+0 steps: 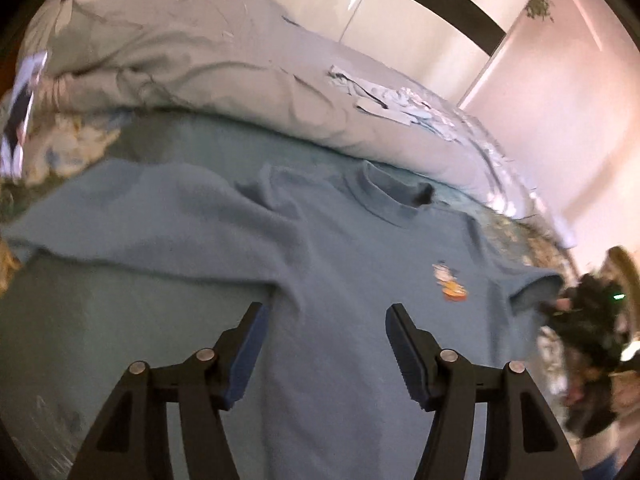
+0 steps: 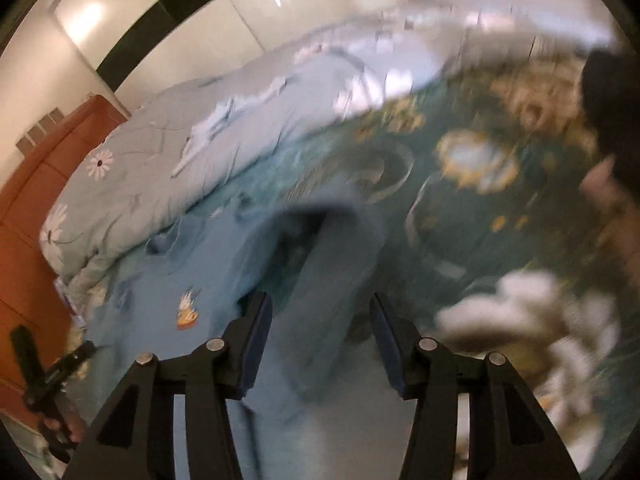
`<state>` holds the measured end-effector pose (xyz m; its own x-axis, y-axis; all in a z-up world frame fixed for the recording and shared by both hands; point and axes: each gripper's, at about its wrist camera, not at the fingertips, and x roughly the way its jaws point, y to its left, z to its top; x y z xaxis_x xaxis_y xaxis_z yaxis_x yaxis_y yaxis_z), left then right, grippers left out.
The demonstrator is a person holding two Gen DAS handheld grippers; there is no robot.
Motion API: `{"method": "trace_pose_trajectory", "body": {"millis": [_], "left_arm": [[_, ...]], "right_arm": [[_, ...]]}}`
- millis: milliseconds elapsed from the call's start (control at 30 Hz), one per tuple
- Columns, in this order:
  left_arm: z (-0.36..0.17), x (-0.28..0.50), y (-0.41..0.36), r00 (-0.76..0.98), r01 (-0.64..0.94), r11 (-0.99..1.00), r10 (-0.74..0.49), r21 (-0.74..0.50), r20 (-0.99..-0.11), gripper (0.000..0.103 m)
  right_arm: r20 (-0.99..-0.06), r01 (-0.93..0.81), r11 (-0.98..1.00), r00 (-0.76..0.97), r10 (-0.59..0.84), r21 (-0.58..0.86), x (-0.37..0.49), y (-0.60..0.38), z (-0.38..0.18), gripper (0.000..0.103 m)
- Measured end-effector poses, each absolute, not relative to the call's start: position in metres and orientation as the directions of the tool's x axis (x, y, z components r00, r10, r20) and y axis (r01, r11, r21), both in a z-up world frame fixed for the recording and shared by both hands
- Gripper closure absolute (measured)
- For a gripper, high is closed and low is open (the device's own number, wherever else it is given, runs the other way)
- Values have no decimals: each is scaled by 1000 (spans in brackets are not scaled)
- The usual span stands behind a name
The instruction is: Fold clothes
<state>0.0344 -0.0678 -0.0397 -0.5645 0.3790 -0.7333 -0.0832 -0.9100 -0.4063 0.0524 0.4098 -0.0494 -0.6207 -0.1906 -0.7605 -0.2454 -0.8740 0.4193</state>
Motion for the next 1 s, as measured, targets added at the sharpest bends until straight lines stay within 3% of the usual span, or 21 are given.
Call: {"method": "trace_pose_trajectory", "body": {"millis": [33,67,100,133,200,233,300,367,400,467,633,767,867,933,1000], "left_arm": [[-39,39,-69,-568,-78,-910,376,-407,-732,38],[-37,43,-69,-571,-72,-910,372,-407,-731,38],[-37,46,-70,-571,-67,-912,367,-404,-734,38],[-36,48,-72,-574,-58,-913,361,-403,-735,38],[-35,52,-75,-576,-55,-909,366,-412,-731,38],[-34,53,-76,-579,-54,-909,366,-414,-728,38],[-33,55,-77,-581,-54,-908,366,-415,-727,38],[-35,53,-75,-576,-54,-907,371,-418,-729,38],[-36,52,-74,-572,-54,-905,375,-422,-730,38],[-39,50,-71,-559,-56,-897,392,-439,-731,38],[-38,51,-66,-550,-72,-896,401,-437,-732,38],[-42,50,-74,-550,-44,-895,393,-444,-737,38],[-47,48,-83,-548,-10,-895,378,-446,-746,38],[-48,48,-91,-555,19,-900,352,-435,-754,38],[-50,47,-100,-561,51,-902,329,-428,-760,38]], "right_arm": [[-766,-243,-876,-612,-195,417,51,406,-52,51],[-772,-238,-879,-604,-199,413,49,401,-54,59],[-785,-239,-891,-592,-182,386,47,397,-54,88],[-799,-239,-904,-579,-160,354,45,393,-54,100],[-822,-241,-948,-568,-35,207,42,389,-40,100],[-811,-245,-968,-577,95,62,42,386,-25,100],[-720,-262,-933,-595,359,-248,41,379,7,100],[-586,-255,-835,-613,529,-487,44,367,22,100],[-530,-242,-780,-616,583,-577,45,362,24,100],[-506,-204,-729,-599,621,-653,47,360,13,100],[-590,-99,-717,-498,636,-690,55,369,-52,100],[-627,-127,-753,-475,618,-646,71,384,-60,99],[-629,-170,-781,-501,594,-601,89,387,-48,83],[-645,-197,-823,-534,546,-533,105,385,-38,60],[-658,-220,-861,-568,496,-459,122,384,-29,58]]}}
